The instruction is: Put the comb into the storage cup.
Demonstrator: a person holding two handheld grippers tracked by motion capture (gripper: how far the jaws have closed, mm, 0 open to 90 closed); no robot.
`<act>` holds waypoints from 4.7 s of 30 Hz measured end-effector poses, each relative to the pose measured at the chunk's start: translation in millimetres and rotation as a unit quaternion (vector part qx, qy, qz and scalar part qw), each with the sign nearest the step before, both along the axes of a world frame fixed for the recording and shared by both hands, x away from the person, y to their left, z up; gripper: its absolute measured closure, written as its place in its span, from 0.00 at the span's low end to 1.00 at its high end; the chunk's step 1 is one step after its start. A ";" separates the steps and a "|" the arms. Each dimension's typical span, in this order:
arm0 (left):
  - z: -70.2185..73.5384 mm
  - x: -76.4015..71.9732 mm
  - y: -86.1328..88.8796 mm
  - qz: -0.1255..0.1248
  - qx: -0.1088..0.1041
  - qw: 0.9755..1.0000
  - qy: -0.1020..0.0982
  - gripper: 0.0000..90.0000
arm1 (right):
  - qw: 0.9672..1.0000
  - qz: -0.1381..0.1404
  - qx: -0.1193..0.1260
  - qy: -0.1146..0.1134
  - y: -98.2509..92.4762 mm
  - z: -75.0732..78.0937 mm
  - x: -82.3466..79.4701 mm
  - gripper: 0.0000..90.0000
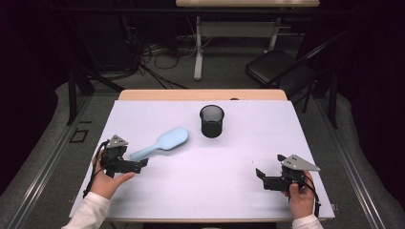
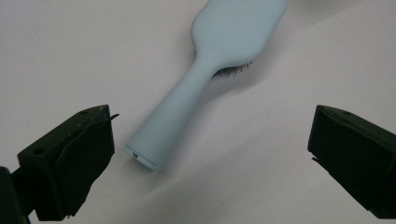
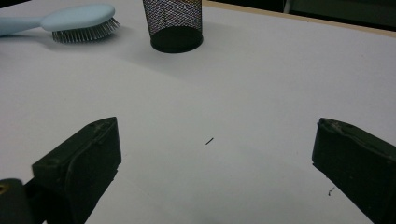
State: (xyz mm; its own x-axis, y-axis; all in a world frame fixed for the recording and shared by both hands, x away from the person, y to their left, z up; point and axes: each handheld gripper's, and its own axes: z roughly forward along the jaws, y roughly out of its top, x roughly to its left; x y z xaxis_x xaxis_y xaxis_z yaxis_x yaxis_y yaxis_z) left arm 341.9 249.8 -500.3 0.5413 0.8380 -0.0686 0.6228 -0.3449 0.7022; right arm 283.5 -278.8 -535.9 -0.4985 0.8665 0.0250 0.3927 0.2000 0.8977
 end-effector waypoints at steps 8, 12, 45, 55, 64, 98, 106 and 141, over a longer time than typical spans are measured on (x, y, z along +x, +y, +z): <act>3.3 11.4 -0.9 -0.001 0.014 1.000 0.006 0.00 | 1.000 -0.001 0.002 0.000 -0.1 -0.6 0.3 0.01; 4.2 15.8 -1.8 -0.004 0.022 1.000 0.010 0.00 | 1.000 0.000 0.001 0.001 0.0 -0.9 0.6 0.01; 11.3 57.3 -15.1 -0.025 0.077 0.997 0.017 0.02 | 1.000 0.002 -0.006 0.007 1.2 -2.4 2.0 0.03; 17.3 67.5 -18.5 -0.045 0.103 0.993 0.034 0.02 | 1.000 0.003 -0.010 0.009 2.0 -2.9 2.3 0.03; 16.2 74.0 -24.6 -0.069 0.140 0.986 0.050 0.07 | 1.000 0.005 -0.016 0.013 2.2 -3.0 2.3 0.03; 1.7 83.1 -37.9 -0.092 0.141 0.983 0.076 0.36 | 0.999 0.006 -0.029 0.015 3.5 -4.3 3.0 0.04; 1.3 82.3 -40.7 -0.112 0.162 0.978 0.064 0.43 | 0.999 0.006 -0.029 0.014 3.7 -4.4 3.0 0.04; -20.6 94.2 -61.5 -0.161 0.203 0.961 0.098 0.60 | 0.999 0.010 -0.031 0.019 4.5 -5.4 3.9 0.05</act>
